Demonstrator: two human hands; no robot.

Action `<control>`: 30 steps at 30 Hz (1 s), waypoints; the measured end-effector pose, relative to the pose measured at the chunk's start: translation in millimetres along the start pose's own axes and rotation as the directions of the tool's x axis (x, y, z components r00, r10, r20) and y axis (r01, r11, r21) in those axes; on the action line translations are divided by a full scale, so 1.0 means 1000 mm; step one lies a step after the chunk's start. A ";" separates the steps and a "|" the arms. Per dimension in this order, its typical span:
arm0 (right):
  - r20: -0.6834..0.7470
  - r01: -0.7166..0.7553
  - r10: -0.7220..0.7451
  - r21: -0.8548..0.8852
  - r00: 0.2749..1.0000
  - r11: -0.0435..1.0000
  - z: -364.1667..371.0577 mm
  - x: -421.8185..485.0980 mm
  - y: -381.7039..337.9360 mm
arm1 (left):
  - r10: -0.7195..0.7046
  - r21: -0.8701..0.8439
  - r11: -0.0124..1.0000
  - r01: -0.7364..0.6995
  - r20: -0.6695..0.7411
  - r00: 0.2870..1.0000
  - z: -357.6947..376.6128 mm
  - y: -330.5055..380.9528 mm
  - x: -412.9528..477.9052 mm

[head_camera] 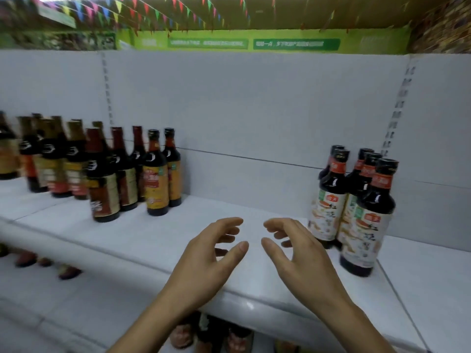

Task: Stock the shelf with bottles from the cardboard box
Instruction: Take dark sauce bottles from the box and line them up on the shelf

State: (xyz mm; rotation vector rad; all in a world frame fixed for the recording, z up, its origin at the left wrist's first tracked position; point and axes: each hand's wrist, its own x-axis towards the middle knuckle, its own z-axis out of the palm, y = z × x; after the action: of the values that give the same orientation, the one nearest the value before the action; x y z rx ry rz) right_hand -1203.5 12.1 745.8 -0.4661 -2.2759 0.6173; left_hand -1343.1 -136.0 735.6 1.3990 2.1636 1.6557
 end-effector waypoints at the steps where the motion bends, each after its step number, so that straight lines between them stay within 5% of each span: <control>1: 0.034 0.015 -0.016 0.026 0.999 1.000 0.011 -0.001 -0.010 | -0.019 0.003 1.000 0.019 -0.025 0.999 -0.013 -0.004 -0.010; 8: 0.262 0.117 -0.178 0.232 0.948 0.966 0.101 -0.006 -0.084 | -0.178 0.061 0.978 0.199 -0.251 0.951 -0.108 -0.035 -0.091; 15: 0.453 0.224 -0.422 0.428 0.785 0.876 0.194 -0.013 -0.161 | -0.296 0.096 0.916 0.389 -0.492 0.819 -0.181 -0.049 -0.175; 23: 0.579 0.215 -0.622 0.617 0.527 0.757 0.291 -0.042 -0.226 | -0.380 0.039 0.811 0.584 -0.723 0.577 -0.219 -0.075 -0.252; 30: 0.645 0.178 -0.721 0.701 0.255 0.690 0.365 -0.089 -0.247 | -0.464 -0.113 0.669 0.735 -0.836 0.293 -0.203 -0.098 -0.310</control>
State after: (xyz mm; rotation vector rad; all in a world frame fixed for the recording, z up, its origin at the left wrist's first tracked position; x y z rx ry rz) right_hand -1443.4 -341.1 605.7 1.1553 -2.8084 1.3027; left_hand -1333.4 -496.9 605.6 -0.5188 2.8969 1.8049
